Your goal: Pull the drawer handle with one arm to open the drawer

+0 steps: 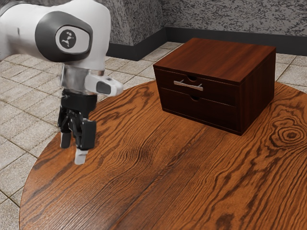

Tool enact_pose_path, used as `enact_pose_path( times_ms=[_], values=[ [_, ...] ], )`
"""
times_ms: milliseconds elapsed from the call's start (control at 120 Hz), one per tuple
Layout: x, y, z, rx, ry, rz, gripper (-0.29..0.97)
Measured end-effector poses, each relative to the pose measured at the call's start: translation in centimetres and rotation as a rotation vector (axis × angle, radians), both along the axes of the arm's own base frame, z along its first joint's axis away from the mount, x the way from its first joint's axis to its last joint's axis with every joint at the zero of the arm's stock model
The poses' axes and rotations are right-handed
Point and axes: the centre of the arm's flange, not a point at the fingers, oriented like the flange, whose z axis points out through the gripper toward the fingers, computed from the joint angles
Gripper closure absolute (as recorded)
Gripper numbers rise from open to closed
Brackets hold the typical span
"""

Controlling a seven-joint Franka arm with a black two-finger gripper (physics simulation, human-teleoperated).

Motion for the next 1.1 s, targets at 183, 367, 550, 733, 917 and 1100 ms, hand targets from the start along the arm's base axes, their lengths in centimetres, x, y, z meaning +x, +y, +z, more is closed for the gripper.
enact_pose_path(
  times_ms=[183,367,550,733,917,1100],
  values=[
    [5.3,0.8,1.8,-0.046,-0.306,-0.204,0.0],
    [15.7,2.6,2.4,-0.132,-0.522,-0.539,0.0],
    [20.7,0.2,-0.9,-0.245,-0.577,-0.958,0.1],
    [23.4,-1.6,-1.4,-0.242,-0.681,-1.31,0.22],
    [26.1,-0.1,-1.9,-0.238,-0.795,-1.505,0.3],
    [27.1,0.8,-3.3,-0.242,-0.82,-1.601,0.32]
  ],
)
